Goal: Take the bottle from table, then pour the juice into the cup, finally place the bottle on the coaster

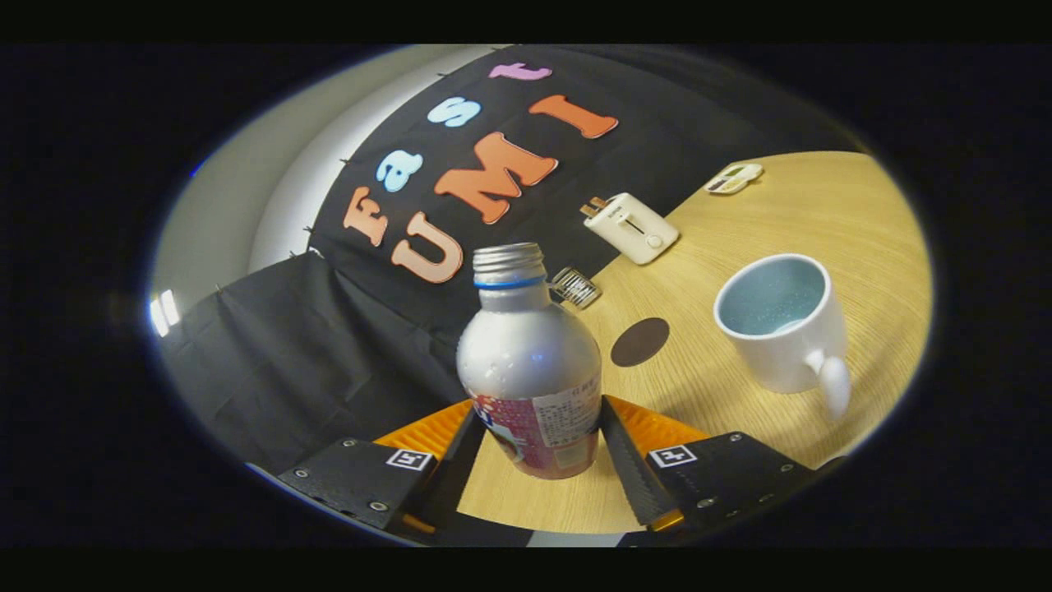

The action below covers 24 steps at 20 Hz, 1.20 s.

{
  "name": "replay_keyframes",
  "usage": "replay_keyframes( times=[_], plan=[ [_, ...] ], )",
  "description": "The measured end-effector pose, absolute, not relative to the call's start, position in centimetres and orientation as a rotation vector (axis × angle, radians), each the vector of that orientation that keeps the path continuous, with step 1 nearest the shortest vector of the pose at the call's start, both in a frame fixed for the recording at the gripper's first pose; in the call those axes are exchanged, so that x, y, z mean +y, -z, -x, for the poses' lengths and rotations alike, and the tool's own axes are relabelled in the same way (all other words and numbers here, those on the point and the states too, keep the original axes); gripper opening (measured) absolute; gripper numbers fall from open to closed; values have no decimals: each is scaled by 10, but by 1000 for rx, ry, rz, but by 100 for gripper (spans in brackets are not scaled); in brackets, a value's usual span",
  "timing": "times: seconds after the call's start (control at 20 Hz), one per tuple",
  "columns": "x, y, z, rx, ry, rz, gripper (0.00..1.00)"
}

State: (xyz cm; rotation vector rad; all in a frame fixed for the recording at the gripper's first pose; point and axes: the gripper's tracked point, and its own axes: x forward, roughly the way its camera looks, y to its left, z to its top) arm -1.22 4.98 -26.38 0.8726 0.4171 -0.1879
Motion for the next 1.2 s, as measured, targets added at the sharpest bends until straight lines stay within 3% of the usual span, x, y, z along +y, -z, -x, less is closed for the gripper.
replay_keyframes(
  times=[1.2],
  plan=[
    [46, 248, 15, 378, 100, -1565, 80]
  ],
)
